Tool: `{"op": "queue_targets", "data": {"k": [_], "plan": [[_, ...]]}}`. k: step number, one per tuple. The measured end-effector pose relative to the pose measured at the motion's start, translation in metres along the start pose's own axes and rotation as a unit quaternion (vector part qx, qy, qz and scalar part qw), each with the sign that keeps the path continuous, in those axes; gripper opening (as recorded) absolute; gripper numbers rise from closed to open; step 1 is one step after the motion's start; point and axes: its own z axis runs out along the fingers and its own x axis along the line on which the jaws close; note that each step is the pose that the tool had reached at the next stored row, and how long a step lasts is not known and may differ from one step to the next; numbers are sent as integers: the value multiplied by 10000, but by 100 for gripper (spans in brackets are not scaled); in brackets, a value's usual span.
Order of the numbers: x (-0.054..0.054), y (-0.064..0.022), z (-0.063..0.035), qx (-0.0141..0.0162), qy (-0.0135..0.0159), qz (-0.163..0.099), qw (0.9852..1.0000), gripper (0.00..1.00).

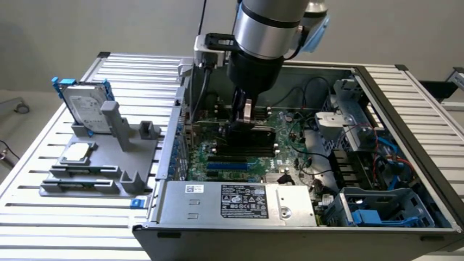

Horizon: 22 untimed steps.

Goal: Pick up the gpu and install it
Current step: 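Insert the gpu into the slot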

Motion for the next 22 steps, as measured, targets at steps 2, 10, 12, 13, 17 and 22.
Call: {"op": "queue_targets", "data": {"k": [2,10,12,13,17,22], "plan": [[23,10,7,-1,4,-27,10000,27],[80,34,75,-4,19,-130,9999,27],[81,36,103,-4,20,-136,9999,27],[81,35,115,-4,21,-140,9999,27],[83,37,182,-4,22,-151,9999,27],[86,45,275,-4,24,-170,9999,27]]}}
